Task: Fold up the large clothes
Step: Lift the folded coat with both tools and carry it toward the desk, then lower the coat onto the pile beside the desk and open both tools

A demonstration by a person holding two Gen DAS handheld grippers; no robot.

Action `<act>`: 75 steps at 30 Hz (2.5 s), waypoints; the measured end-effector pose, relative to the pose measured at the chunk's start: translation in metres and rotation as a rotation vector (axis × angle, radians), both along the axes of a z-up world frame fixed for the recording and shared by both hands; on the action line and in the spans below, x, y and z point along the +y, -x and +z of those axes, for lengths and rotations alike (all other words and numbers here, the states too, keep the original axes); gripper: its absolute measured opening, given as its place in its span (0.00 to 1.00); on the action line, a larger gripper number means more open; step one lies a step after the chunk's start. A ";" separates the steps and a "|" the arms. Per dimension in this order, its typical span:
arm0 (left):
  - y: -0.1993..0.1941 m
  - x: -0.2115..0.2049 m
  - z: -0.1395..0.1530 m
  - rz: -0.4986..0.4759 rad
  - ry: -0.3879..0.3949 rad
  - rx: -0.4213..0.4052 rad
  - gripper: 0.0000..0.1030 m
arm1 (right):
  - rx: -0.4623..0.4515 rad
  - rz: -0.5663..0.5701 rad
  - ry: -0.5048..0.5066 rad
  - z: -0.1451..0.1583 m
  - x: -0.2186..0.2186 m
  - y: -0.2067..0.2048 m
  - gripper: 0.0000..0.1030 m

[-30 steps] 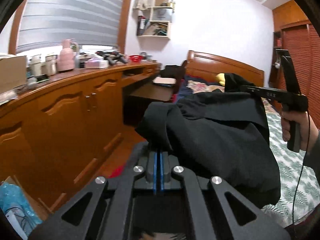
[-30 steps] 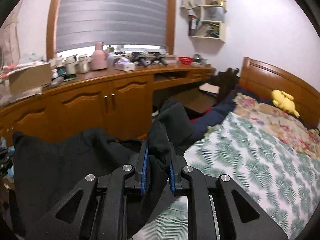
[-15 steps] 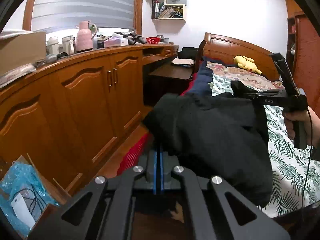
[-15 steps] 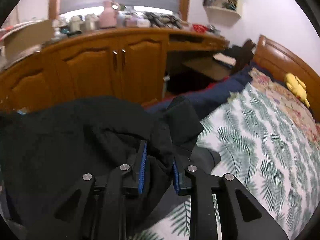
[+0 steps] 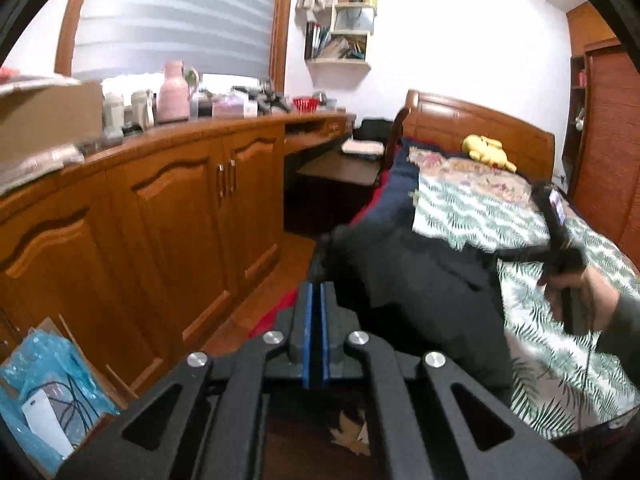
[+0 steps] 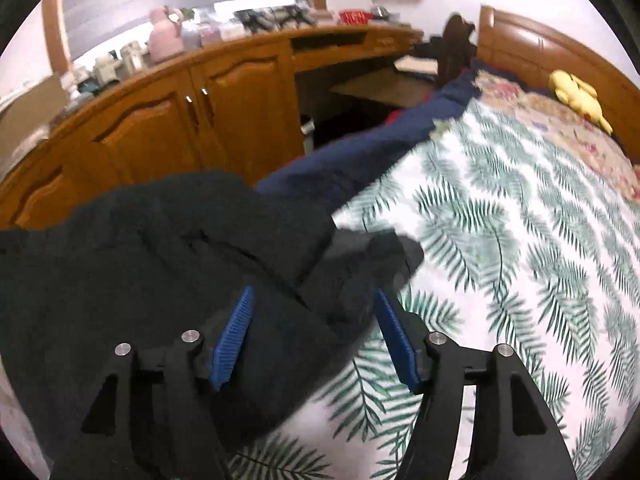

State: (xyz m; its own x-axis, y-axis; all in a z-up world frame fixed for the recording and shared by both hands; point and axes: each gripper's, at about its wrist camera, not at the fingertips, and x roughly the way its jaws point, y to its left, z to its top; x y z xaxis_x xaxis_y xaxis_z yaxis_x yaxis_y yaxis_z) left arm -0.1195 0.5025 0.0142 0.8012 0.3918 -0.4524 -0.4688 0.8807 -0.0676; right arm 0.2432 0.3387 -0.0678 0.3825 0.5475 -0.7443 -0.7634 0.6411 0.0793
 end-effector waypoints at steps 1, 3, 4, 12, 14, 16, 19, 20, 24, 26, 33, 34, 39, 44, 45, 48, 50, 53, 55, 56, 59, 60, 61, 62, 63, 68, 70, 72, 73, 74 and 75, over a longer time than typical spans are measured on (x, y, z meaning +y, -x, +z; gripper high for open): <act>-0.001 0.000 0.005 0.000 -0.004 -0.005 0.02 | 0.019 0.005 -0.005 -0.005 -0.001 -0.001 0.63; -0.008 -0.002 0.015 -0.018 -0.002 -0.011 0.03 | 0.046 0.007 -0.023 -0.011 -0.004 -0.002 0.63; -0.013 -0.005 0.020 -0.036 0.000 -0.011 0.03 | 0.054 0.005 -0.028 -0.014 -0.005 -0.002 0.63; -0.076 -0.035 0.010 -0.162 0.032 0.057 0.04 | 0.171 -0.058 -0.052 -0.041 -0.010 -0.020 0.76; -0.087 -0.037 -0.003 -0.152 0.030 0.102 0.04 | 0.223 -0.055 -0.080 -0.049 -0.010 -0.026 0.76; -0.093 -0.035 -0.020 -0.138 0.041 0.144 0.04 | 0.274 -0.034 -0.110 -0.052 -0.008 -0.033 0.71; -0.097 -0.027 -0.040 -0.117 0.054 0.179 0.04 | 0.280 0.051 -0.179 -0.043 -0.002 -0.036 0.31; -0.098 -0.025 -0.045 -0.111 0.057 0.185 0.04 | 0.251 0.076 -0.179 -0.040 0.001 -0.034 0.26; -0.107 -0.019 -0.062 -0.093 0.047 0.194 0.04 | 0.065 0.071 -0.191 -0.016 0.013 -0.031 0.17; -0.113 -0.017 -0.066 -0.092 0.049 0.195 0.04 | 0.031 0.023 -0.205 -0.006 0.014 -0.037 0.17; -0.120 -0.034 -0.061 -0.083 -0.008 0.210 0.04 | -0.125 0.076 0.019 -0.020 0.018 -0.015 0.37; -0.119 -0.033 -0.060 -0.080 -0.007 0.209 0.04 | -0.135 0.081 0.018 -0.021 0.013 -0.010 0.45; -0.113 -0.037 -0.055 -0.058 0.001 0.197 0.04 | -0.117 0.090 -0.034 -0.018 -0.004 0.016 0.53; -0.107 -0.032 -0.051 -0.039 0.026 0.190 0.04 | -0.065 0.144 -0.140 0.002 -0.011 0.039 0.53; -0.106 -0.031 -0.051 -0.038 0.029 0.187 0.05 | -0.068 0.152 -0.144 0.006 -0.009 0.044 0.53; -0.101 -0.032 -0.049 -0.030 0.043 0.181 0.09 | -0.039 0.240 -0.155 0.009 -0.003 0.071 0.53; -0.098 -0.034 -0.047 -0.021 0.048 0.173 0.11 | -0.015 0.282 -0.127 0.000 0.005 0.087 0.53; -0.092 -0.040 -0.042 -0.006 0.044 0.158 0.16 | -0.018 0.279 -0.081 -0.023 0.012 0.100 0.53; -0.090 -0.046 -0.038 -0.005 0.043 0.153 0.19 | -0.024 0.258 -0.087 -0.028 0.009 0.101 0.53; -0.089 -0.050 -0.037 -0.006 0.040 0.153 0.20 | -0.020 0.249 -0.088 -0.025 0.005 0.101 0.53; -0.087 -0.064 -0.031 -0.011 0.022 0.147 0.21 | -0.018 0.226 -0.084 -0.015 -0.015 0.102 0.53; -0.087 -0.071 -0.028 -0.016 0.016 0.139 0.21 | -0.033 0.223 -0.080 -0.011 -0.026 0.104 0.53; -0.087 -0.076 -0.027 -0.015 0.015 0.137 0.21 | -0.049 0.219 -0.078 -0.007 -0.033 0.106 0.53; -0.087 -0.083 -0.024 -0.018 0.016 0.135 0.21 | -0.067 0.214 -0.078 -0.004 -0.043 0.108 0.53; -0.088 -0.091 -0.022 -0.025 0.017 0.128 0.21 | -0.083 0.208 -0.082 0.001 -0.056 0.111 0.53; -0.098 -0.131 -0.014 -0.055 -0.003 0.121 0.21 | -0.100 0.168 -0.126 0.016 -0.125 0.122 0.71; -0.103 -0.151 -0.012 -0.086 -0.011 0.113 0.21 | -0.105 0.138 -0.144 0.021 -0.154 0.124 0.80; -0.110 -0.170 -0.009 -0.108 -0.024 0.109 0.21 | -0.131 0.100 -0.156 0.028 -0.186 0.126 0.83; -0.113 -0.178 -0.008 -0.116 -0.030 0.108 0.21 | -0.140 0.087 -0.160 0.029 -0.198 0.127 0.83; -0.116 -0.190 -0.007 -0.127 -0.040 0.105 0.21 | -0.155 0.065 -0.164 0.032 -0.214 0.128 0.83; -0.119 -0.201 -0.007 -0.138 -0.050 0.101 0.21 | -0.167 0.047 -0.163 0.035 -0.225 0.128 0.84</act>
